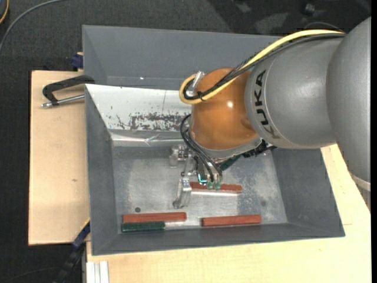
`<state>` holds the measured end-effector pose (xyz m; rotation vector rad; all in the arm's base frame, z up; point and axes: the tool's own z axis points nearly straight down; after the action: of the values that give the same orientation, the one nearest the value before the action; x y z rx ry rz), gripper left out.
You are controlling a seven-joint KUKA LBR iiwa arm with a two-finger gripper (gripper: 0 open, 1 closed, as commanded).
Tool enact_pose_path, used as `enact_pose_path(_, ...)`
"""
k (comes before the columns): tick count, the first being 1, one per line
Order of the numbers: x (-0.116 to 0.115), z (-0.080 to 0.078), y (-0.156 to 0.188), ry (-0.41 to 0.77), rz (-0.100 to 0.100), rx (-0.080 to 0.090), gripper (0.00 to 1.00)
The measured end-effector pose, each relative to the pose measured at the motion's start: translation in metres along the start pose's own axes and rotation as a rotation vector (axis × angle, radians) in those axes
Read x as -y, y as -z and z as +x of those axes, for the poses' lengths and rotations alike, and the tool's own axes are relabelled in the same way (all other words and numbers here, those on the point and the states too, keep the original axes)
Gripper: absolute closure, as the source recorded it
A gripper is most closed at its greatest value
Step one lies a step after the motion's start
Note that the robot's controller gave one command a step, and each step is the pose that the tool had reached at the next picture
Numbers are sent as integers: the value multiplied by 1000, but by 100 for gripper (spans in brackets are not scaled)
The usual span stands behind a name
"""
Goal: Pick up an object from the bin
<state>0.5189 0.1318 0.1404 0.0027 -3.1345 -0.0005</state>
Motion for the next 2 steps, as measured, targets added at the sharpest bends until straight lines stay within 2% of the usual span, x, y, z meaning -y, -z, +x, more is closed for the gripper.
enact_pose_path(1,-43,28,-73,127,0,0,0)
enact_pose_path(2,-21,24,-39,523,1,15,0)
